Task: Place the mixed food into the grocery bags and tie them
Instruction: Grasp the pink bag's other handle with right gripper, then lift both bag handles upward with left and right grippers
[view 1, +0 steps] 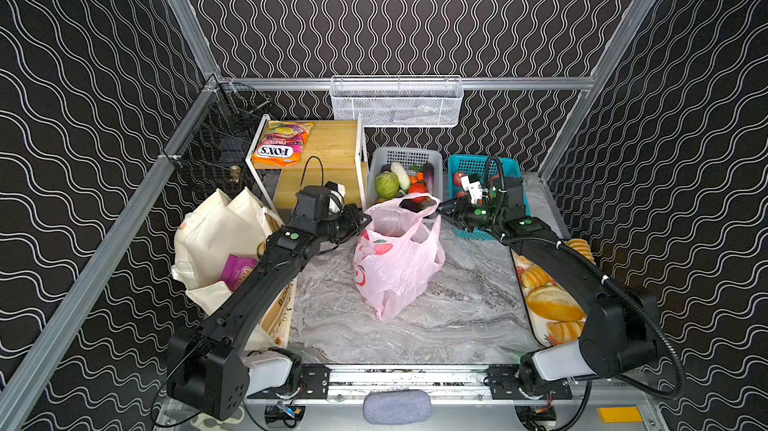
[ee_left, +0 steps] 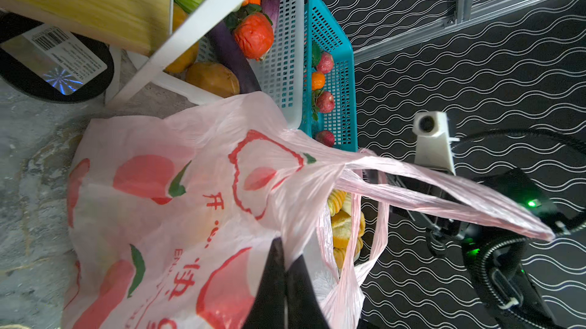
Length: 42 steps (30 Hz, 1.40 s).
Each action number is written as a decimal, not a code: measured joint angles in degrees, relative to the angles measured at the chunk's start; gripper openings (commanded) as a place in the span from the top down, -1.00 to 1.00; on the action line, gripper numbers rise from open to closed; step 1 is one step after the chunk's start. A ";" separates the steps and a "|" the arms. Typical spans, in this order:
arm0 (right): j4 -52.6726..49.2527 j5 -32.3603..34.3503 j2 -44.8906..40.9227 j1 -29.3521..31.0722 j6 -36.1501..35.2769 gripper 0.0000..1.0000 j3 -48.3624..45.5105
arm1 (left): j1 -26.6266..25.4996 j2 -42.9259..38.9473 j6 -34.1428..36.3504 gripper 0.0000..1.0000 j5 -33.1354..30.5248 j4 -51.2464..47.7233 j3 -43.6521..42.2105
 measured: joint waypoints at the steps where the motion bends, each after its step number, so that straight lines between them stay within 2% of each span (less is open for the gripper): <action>1: -0.37 0.04 -0.46 0.11 -1.09 0.90 0.07 | 0.02 -0.28 0.55 0.96 -0.31 -0.46 0.24; 3: -0.90 0.24 -1.92 0.17 -2.78 1.00 -0.46 | 0.02 -0.61 1.29 0.83 -0.57 -0.92 0.48; 5: -0.42 0.24 -4.52 0.20 -4.98 1.00 -2.01 | 0.02 -0.81 2.45 0.68 -0.94 -1.79 0.92; 8: 1.31 0.76 -8.26 0.37 -8.63 1.00 -4.83 | 0.00 -1.16 4.11 0.15 -2.16 -2.89 2.56; 9: 1.66 1.25 -9.25 0.57 -9.68 1.00 -5.51 | 0.00 -1.22 4.50 0.05 -2.43 -3.41 3.45; 13: 3.85 2.82 -14.12 1.42 -14.97 1.00 -9.62 | 0.00 -1.92 9.25 -0.21 -3.78 -5.79 7.37; 17: 5.99 4.90 -17.55 1.77 -19.37 1.00 -12.74 | -0.57 -3.89 15.34 -0.23 -5.05 -4.76 9.75; 20: 6.49 6.14 -18.49 1.81 -21.42 1.00 -13.40 | -3.69 -4.26 22.62 -0.23 -5.16 -2.23 11.61; 23: 6.69 6.67 -18.53 1.84 -22.32 1.00 -13.90 | -9.99 -1.03 34.27 -0.27 -5.64 -1.97 17.70; 27: 6.78 7.08 -18.14 2.01 -22.29 1.00 -13.92 | -16.87 6.62 51.19 -0.31 -9.60 -5.18 27.45; 30: 7.30 7.13 -18.01 2.19 -22.27 1.00 -13.97 | -18.08 12.41 62.18 -0.39 -11.87 -9.55 33.99; 34: 7.34 7.28 -17.90 2.47 -22.38 1.00 -13.84 | -18.56 20.04 74.16 -0.47 -10.69 -18.21 44.46; 36: 7.13 7.23 -17.64 2.54 -22.95 1.00 -13.35 | -18.69 23.21 79.54 -0.56 -9.66 -22.21 48.02; 42: 6.45 7.23 -16.65 2.86 -23.87 1.00 -12.13 | -19.08 30.99 91.89 -0.57 -7.21 -31.82 55.17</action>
